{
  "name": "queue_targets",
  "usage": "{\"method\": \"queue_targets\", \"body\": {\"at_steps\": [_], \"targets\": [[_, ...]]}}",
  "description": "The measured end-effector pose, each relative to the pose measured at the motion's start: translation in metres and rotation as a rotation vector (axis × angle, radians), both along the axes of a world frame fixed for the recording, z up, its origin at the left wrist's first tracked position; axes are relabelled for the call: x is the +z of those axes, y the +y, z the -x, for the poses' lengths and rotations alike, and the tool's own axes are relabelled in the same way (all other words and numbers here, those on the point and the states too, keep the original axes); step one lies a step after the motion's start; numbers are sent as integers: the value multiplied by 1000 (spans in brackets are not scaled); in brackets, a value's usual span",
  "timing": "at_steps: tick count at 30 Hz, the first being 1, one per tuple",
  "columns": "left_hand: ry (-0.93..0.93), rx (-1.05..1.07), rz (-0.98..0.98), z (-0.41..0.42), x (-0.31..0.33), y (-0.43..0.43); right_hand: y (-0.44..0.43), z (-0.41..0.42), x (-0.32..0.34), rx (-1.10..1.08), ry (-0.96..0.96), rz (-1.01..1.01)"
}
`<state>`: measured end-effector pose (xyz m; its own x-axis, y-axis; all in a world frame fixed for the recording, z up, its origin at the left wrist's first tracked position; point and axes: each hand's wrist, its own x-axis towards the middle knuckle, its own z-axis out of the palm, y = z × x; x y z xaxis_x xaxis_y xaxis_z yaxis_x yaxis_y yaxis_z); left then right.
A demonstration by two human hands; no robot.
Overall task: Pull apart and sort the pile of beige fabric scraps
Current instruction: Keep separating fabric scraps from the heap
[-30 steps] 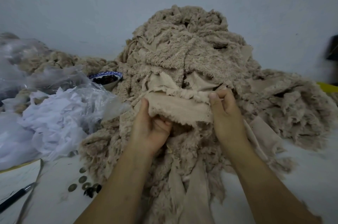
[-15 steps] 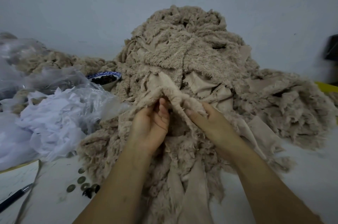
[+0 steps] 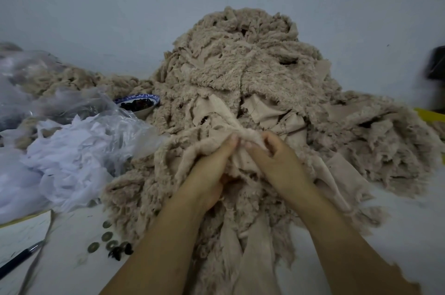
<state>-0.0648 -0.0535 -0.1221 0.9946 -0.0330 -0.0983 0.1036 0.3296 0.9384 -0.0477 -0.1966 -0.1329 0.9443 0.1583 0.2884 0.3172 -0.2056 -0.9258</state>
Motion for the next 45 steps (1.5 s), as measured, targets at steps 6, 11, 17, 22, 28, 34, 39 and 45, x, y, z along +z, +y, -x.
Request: {"method": "queue_targets", "body": {"at_steps": [6,11,17,22,28,34,39,45], "targets": [[30,307,167,-8,2,10,-8,-8,-7,19,-5,184],[26,321,353,-9,3,10,-11,-9,-3,-160,-81,203],[-9,245,568,-12,2,23,-16,-2,12,199,357,-437],[-29,63,697,-10,2,30,-28,-1,14,410,409,-511],[-115,45,863,-10,1,42,-25,-11,6,88,330,-359],[-133,59,755,-10,2,39,-28,-12,8,-94,255,-393],[-145,122,316,-4,-1,16,-15,-1,6,-123,-40,-40],[-53,179,-200,10,-7,-14,12,9,-1,-42,-62,48]]}}
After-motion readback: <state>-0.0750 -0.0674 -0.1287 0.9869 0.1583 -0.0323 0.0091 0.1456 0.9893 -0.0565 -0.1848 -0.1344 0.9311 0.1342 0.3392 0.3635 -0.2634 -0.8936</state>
